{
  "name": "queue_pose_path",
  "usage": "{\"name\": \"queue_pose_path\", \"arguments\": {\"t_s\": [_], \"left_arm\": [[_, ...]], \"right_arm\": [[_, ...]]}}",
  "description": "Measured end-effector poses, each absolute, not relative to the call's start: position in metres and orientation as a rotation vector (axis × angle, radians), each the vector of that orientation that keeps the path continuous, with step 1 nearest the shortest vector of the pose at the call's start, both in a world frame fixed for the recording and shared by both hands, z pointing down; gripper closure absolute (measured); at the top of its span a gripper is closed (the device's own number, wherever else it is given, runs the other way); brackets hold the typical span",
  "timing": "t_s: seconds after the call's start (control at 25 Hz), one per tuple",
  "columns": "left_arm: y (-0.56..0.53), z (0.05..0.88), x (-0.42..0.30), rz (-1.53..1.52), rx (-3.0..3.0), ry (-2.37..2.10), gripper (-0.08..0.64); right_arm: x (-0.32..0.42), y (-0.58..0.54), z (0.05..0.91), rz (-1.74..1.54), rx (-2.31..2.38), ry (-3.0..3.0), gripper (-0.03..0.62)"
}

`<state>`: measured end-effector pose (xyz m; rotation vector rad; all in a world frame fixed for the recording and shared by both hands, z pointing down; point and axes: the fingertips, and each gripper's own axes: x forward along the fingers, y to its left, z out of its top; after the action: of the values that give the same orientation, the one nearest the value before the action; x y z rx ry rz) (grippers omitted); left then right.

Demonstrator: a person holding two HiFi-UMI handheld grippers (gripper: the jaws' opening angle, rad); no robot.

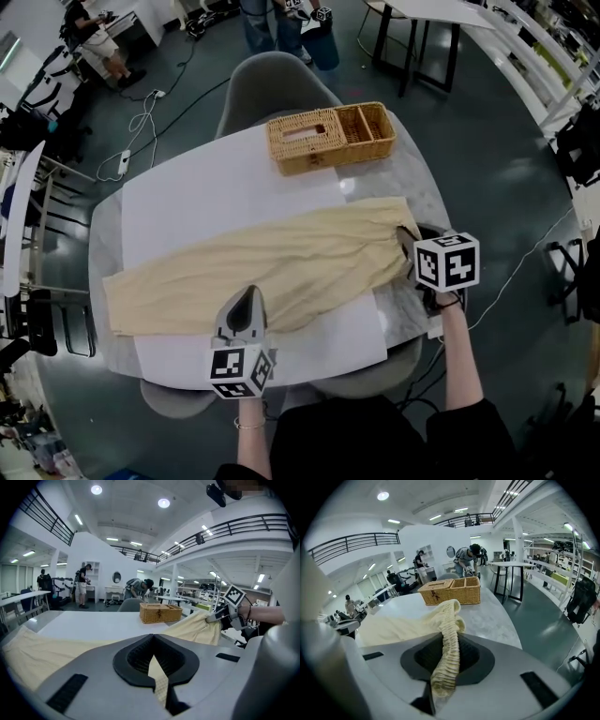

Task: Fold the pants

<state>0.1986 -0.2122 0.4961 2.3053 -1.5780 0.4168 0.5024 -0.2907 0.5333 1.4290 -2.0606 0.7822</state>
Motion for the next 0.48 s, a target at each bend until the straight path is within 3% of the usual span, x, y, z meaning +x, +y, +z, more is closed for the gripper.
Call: {"name": "queue_pose_path", "arguments": {"t_s": [0.48], "left_arm": [[-0.176,0.477,0.127,0.336,2.232,-1.726,0.545]], "right_arm": [[0.482,-0.294,0.459,0.857,1.528,-2.126,0.526]]}}
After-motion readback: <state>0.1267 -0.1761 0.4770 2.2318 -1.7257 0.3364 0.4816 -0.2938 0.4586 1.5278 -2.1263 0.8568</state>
